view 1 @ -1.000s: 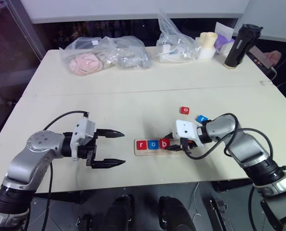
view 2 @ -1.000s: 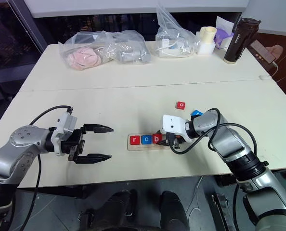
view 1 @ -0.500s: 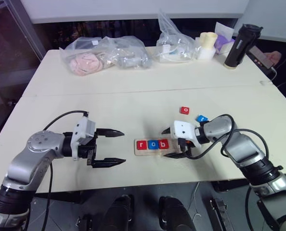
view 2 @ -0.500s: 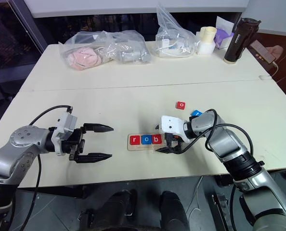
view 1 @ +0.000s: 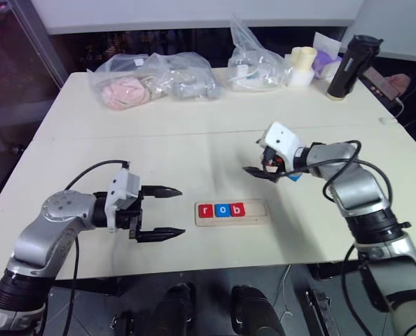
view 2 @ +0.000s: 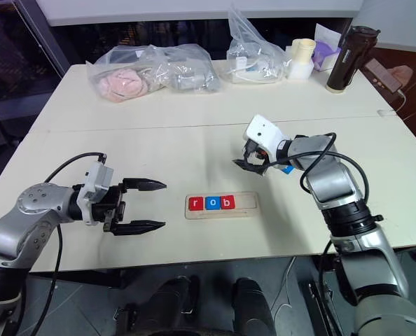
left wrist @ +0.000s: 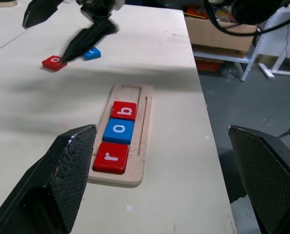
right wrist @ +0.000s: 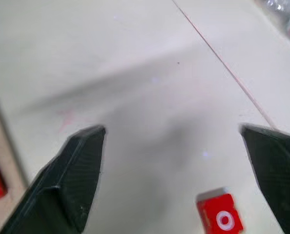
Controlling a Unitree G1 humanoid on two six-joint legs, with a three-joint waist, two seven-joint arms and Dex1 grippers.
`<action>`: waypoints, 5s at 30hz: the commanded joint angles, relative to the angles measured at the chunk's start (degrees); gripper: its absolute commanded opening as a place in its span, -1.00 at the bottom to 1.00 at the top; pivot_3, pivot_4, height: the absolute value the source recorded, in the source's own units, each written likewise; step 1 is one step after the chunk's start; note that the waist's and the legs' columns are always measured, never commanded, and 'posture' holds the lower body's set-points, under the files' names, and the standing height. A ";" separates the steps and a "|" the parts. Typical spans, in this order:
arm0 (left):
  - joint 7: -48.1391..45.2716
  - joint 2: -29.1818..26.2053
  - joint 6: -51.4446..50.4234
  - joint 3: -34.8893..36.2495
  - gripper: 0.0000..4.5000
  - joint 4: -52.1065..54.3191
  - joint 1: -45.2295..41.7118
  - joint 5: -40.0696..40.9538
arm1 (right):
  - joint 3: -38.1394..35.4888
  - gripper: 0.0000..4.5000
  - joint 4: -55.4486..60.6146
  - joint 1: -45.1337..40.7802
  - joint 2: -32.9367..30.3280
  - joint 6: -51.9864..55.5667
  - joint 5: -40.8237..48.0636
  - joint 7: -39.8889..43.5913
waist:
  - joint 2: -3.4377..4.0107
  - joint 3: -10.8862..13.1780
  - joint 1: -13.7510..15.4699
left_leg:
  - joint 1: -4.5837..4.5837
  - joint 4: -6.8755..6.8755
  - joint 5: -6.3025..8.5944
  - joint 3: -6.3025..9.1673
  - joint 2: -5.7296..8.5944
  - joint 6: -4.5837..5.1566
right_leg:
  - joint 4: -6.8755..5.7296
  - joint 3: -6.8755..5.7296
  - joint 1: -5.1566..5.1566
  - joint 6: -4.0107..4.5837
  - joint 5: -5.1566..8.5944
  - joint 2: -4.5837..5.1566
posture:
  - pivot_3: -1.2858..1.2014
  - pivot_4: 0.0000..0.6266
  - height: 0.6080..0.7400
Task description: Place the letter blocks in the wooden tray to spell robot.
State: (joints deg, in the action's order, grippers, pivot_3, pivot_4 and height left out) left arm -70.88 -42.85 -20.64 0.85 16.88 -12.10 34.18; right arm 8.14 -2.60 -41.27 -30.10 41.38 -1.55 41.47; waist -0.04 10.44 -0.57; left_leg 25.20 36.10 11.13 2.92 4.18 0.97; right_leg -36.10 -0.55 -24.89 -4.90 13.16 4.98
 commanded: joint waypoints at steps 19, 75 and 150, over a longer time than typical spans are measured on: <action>-1.19 0.69 0.53 -0.12 1.00 0.98 -1.90 0.32 | -15.38 0.97 -9.15 -5.99 22.18 19.26 -1.18 -38.02 | 0.05 -0.02 -0.43 | -0.03 -0.06 -0.14 -0.03 -0.06 -0.14 | -0.13 0.05 -0.09 0.05 -0.13 -0.27 | 0.03 -0.52 0.97; -2.48 3.05 3.59 -2.58 1.00 -3.77 -5.30 -2.54 | -17.49 0.96 46.76 26.87 3.07 51.12 15.93 -32.28 | 0.07 0.00 -0.08 | -0.28 -0.32 -0.08 -0.02 -0.09 -0.11 | 0.29 -0.01 0.25 0.07 0.12 -0.03 | 0.03 -0.52 0.97; 0.04 3.05 2.47 -1.94 1.00 -1.97 -5.27 -2.39 | 7.90 -0.49 6.58 11.62 -16.89 -22.62 7.35 31.43 | 0.07 0.08 1.28 | 0.02 0.11 0.12 0.03 -0.04 0.20 | 0.67 -0.24 0.36 -0.08 -0.09 0.06 | 0.03 -0.52 0.97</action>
State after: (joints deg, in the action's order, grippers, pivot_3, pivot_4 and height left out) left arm -70.89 -39.30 -18.31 -2.56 12.69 -17.65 30.71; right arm 16.52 3.56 -28.50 -47.20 19.36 5.82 72.95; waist 0.02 10.52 0.71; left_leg 25.22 36.21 11.25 2.95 4.14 1.17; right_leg -35.44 -0.80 -24.53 -4.98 13.06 5.04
